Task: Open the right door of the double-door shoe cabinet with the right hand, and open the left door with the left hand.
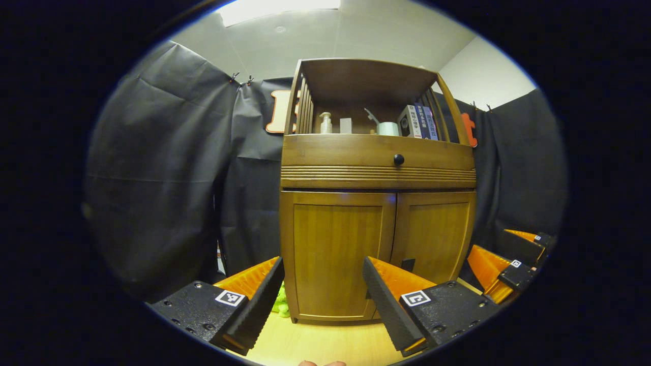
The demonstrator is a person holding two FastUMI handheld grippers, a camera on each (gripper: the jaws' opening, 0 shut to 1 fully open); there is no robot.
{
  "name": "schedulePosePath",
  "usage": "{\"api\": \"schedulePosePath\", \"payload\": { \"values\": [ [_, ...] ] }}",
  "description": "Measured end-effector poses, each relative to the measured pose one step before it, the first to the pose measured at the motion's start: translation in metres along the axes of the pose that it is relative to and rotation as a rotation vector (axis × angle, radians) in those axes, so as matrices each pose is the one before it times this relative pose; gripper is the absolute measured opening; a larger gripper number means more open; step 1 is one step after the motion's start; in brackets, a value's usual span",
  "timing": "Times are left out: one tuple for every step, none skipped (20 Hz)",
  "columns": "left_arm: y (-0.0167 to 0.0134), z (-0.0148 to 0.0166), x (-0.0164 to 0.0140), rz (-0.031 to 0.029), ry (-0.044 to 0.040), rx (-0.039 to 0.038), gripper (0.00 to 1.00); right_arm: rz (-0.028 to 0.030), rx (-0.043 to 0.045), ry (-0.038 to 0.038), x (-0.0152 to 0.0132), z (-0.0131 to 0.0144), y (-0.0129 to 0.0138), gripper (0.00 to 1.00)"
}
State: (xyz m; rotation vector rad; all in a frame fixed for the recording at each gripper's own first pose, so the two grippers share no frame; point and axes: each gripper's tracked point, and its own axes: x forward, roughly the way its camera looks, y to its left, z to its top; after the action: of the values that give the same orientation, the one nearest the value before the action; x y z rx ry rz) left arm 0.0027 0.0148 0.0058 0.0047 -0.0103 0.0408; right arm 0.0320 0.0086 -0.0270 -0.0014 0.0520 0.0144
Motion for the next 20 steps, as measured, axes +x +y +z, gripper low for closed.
{"api": "schedulePosePath", "payload": {
  "values": [
    [0.00706,0.00152,-0.00173,0.01529,-0.00340,0.00753,0.92,0.00793,-0.00114,0.01211,0.00666,-0.00818,0.00342,0.97],
    [0.00731,0.00172,-0.00215,0.01852,-0.00357,0.00856,0.96,0.00920,0.00229,0.01835,0.00774,-0.00901,0.00448,0.97],
    [0.00972,0.00138,-0.00175,0.02116,-0.00359,0.00897,0.92,0.00868,0.00406,0.02041,0.00996,-0.01036,0.00433,0.96],
    [0.00872,0.00076,-0.00121,0.02324,-0.00236,0.00851,0.92,0.00636,0.00159,0.02415,0.01062,-0.00950,0.00409,0.97],
    [0.01109,0.00056,-0.00149,0.02819,0.00062,0.00745,0.92,0.00479,-0.00066,0.01889,0.01004,-0.00986,0.00385,0.97],
    [0.01094,-0.00041,-0.00134,0.02714,0.00308,0.00457,0.92,0.00546,-0.00151,0.01735,0.01150,-0.00765,0.00446,0.97],
    [0.01008,-0.00104,-0.00058,0.02672,0.00470,0.00185,0.92,-0.00101,-0.00296,0.01249,0.01236,-0.00640,0.00421,0.96],
    [0.01033,-0.00198,-0.00091,0.02606,0.00444,0.00053,0.92,0.00432,-0.00191,0.01092,0.01057,-0.00565,0.00377,0.91],
    [0.01058,-0.00029,-0.00118,0.02795,0.00524,0.00083,0.92,0.00549,-0.00236,0.01250,0.01138,-0.00677,0.00320,0.91],
    [0.00945,-0.00143,-0.00022,0.02823,0.00448,0.00116,0.96,-0.02264,-0.01118,0.01864,0.01035,-0.00745,-0.00180,0.89],
    [0.00913,-0.00061,-0.00028,0.02798,0.00364,0.00196,0.96,-0.00264,-0.00846,0.01413,0.01001,-0.00863,0.00105,0.79],
    [0.00942,-0.00185,-0.00136,0.02773,0.00346,0.00264,0.96,0.00093,-0.00249,0.01632,0.01098,-0.00684,0.00338,0.80],
    [0.00896,-0.00017,-0.00017,0.02775,0.00183,0.00268,0.96,-0.00022,-0.00156,0.02114,0.00895,-0.00696,0.00176,0.79],
    [0.00992,-0.00105,-0.00024,0.02610,0.00218,0.00257,0.92,-0.00893,0.00024,0.01709,0.00968,-0.00701,-0.00057,0.79],
    [0.00803,-0.00091,-0.00080,0.02461,0.00425,0.00255,0.92,0.00432,0.00681,0.01766,0.01000,-0.00787,0.00154,0.69],
    [0.00741,-0.00251,-0.00030,0.02314,0.00498,0.00179,0.92,-0.00132,0.00478,0.01702,0.00855,-0.00445,0.00199,0.69],
    [0.00682,-0.00175,-0.00018,0.02140,0.00518,0.00126,0.92,-0.00098,0.00332,0.01184,0.00638,-0.00104,-0.00022,0.69],
    [0.00660,-0.00168,-0.00035,0.02033,0.00578,0.00050,0.92,-0.00256,0.00218,0.00862,0.00814,-0.00091,0.00025,0.70],
    [0.00613,-0.00076,-0.00009,0.01793,0.00501,-0.00057,0.92,-0.00426,0.00040,0.00716,-0.00046,-0.00602,0.00186,0.69],
    [0.00555,-0.00212,0.00040,0.01522,0.00455,-0.00145,0.92,-0.01854,-0.00047,0.00679,0.00430,-0.00215,-0.00232,0.65]
  ]
}}
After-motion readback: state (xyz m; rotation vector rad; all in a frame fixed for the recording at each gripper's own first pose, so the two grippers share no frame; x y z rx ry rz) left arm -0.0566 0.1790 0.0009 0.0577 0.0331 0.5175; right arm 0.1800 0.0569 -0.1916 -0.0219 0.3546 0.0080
